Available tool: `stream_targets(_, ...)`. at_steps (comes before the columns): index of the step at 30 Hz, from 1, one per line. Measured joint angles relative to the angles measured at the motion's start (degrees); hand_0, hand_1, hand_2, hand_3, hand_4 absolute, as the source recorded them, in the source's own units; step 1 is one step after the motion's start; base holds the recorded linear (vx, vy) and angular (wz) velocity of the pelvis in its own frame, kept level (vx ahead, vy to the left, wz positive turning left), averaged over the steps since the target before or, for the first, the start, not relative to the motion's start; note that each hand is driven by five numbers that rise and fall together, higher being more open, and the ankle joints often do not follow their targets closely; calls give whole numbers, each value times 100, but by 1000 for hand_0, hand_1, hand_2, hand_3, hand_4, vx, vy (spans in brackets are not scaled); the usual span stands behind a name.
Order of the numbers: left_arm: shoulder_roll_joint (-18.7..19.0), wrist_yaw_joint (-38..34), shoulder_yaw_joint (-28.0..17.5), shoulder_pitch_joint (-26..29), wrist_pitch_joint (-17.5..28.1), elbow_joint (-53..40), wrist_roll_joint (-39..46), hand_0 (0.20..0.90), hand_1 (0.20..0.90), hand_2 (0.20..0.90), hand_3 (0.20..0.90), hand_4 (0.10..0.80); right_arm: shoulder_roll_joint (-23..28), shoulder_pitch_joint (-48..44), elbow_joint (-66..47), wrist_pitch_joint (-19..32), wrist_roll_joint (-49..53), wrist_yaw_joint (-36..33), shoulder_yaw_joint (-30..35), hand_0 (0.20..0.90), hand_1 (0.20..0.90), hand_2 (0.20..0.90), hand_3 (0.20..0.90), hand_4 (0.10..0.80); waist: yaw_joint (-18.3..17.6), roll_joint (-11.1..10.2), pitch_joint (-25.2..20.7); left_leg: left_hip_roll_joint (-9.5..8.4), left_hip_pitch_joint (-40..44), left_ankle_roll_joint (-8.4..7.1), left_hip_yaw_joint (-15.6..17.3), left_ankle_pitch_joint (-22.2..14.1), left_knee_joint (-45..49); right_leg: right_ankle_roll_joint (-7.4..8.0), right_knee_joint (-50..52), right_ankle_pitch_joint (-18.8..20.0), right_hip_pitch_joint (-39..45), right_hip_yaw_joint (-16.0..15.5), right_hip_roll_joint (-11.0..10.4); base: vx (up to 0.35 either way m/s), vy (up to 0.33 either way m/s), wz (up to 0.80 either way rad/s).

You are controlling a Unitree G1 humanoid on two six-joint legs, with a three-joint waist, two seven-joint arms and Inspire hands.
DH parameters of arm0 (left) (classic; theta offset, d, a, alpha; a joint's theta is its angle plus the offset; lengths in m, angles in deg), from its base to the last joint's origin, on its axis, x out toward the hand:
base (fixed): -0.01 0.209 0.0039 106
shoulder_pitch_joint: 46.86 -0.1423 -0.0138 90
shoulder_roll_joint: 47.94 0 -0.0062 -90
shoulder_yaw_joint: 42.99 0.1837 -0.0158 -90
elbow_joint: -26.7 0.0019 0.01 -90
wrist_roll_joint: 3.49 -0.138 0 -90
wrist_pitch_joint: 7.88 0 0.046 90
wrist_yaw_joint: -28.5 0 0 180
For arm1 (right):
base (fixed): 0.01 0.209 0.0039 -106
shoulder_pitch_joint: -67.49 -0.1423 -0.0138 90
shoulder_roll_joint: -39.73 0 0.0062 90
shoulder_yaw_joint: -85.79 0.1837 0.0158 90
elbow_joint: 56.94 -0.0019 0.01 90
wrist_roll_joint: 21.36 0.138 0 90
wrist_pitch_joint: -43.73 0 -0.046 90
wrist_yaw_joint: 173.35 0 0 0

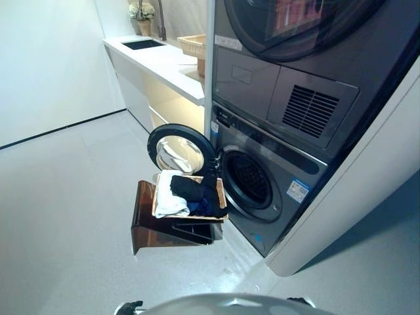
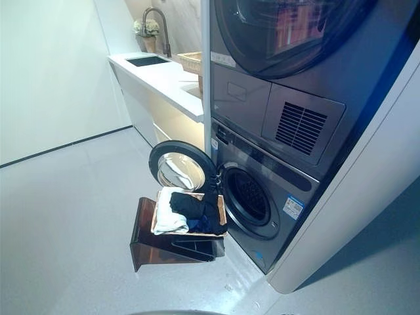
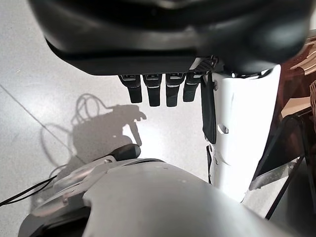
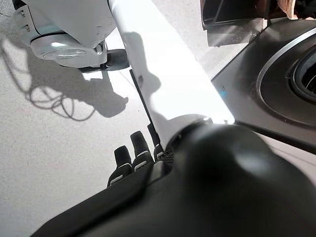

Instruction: Pick up the clothes and place them into the washing machine

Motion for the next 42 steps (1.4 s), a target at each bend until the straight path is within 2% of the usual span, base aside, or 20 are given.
stream_targets(17,6,-8,56,167,-2,0,149,900,900,900,900,800,21,-162,-123,-1,-31,-94,-136,900,900,900,900,800,-19,64,297,16,-231,4,14,15,32,13,1,33,-268,3,21,10,-36,0)
stream_targets(24,-26,-10,65,297,-67,-18,200,900,900,900,900,800,30,-163,-112,4,99,-83,-97,900,900,900,900,800,-33,95,315,71,-174,-35,50,22,31,-23,2,20,-234,17,78,48,-96,-2)
stream_targets(27,-39,-12,59,347,-75,-17,361,900,900,900,900,800,8,-167,-118,8,186,-78,-89,900,900,900,900,800,-33,94,400,193,-69,-88,114,-19,93,-55,11,-3,-138,8,152,31,-162,-8)
stream_targets(28,-53,-20,47,365,-68,-22,410,900,900,900,900,800,-36,-173,-113,12,202,-76,-89,900,900,900,900,800,-22,109,446,303,-145,-159,151,-91,231,-176,258,-117,-213,-60,257,5,-215,-12)
stream_targets(29,-7,-25,49,377,-64,-22,430,900,900,900,900,800,-48,-197,-105,19,239,-75,-105,900,900,900,900,800,-13,50,472,330,-136,-192,143,-122,300,-230,398,-193,-262,-86,292,-24,-213,-17)
stream_targets(30,5,-31,36,353,-58,19,470,900,900,900,900,800,-83,-264,-99,17,248,-64,-121,900,900,900,900,800,51,17,554,480,-214,-328,134,-231,640,-412,950,-477,-407,-246,450,-122,-240,-12)
stream_targets(31,152,26,45,459,-58,10,490,900,900,900,900,800,-229,-346,-45,14,296,-17,-131,900,900,900,900,800,98,-234,736,470,-647,-508,-21,-363,1609,-526,1353,-849,-570,-305,509,-118,-161,1)
stream_targets(32,234,-5,59,571,-71,9,502,900,900,900,900,800,-271,-342,-34,18,299,14,-145,900,900,900,900,800,88,-405,748,452,-922,-599,-145,-320,2073,-568,1286,-859,-551,-207,428,-112,-101,27)
stream_targets(33,300,-9,79,737,-58,-37,571,900,900,900,900,800,-262,-371,-19,24,303,19,-194,900,900,900,900,800,138,-548,816,389,-1752,-731,-517,-136,3330,-669,1325,-793,-664,-176,431,16,34,41)
stream_targets(34,337,-14,42,865,-43,-16,638,900,900,900,900,800,-227,-451,32,20,302,-1,-199,900,900,900,900,800,157,-494,982,332,-2122,-766,-637,-131,3812,-739,1332,-794,-660,-193,429,97,77,30)
stream_targets(35,311,-50,53,960,41,-43,679,900,900,900,900,800,-142,-617,185,-10,304,-5,-232,900,900,900,900,800,237,-434,1107,161,-2321,-745,-651,-141,3662,-801,1243,-759,-641,-159,395,200,128,11)
stream_targets(36,215,-43,52,1029,57,-36,683,900,900,900,900,800,-7,-728,266,-6,305,-8,-222,900,900,900,900,800,226,-350,1170,30,-2306,-697,-479,-103,2649,-848,994,-724,-569,-116,388,262,148,-5)
stream_targets(37,162,-47,46,1032,51,-33,691,900,900,900,900,800,60,-745,278,-6,306,-8,-194,900,900,900,900,800,237,-276,1173,-21,-2290,-631,-408,-7,2133,-861,867,-712,-526,-121,400,275,156,-17)
stream_targets(38,80,-62,32,1014,42,-5,709,900,900,900,900,800,128,-747,272,6,307,-14,-170,900,900,900,900,800,249,-127,1182,-48,-2212,-600,-283,284,1195,-914,592,-678,-365,-144,440,292,161,-18)
stream_targets(40,34,-97,-6,994,39,57,749,900,900,900,900,800,104,-700,304,2,309,-8,-145,900,900,900,900,800,285,-43,1169,-23,-2144,-662,-179,578,172,-958,202,-649,-113,-163,502,304,179,-13)
stream_targets(42,3,-125,-27,968,58,50,820,900,900,900,900,800,94,-650,372,-1,367,-4,-102,900,900,900,900,800,319,15,1153,74,-2141,-690,-169,723,0,-965,9,-624,62,-148,556,337,197,-24)
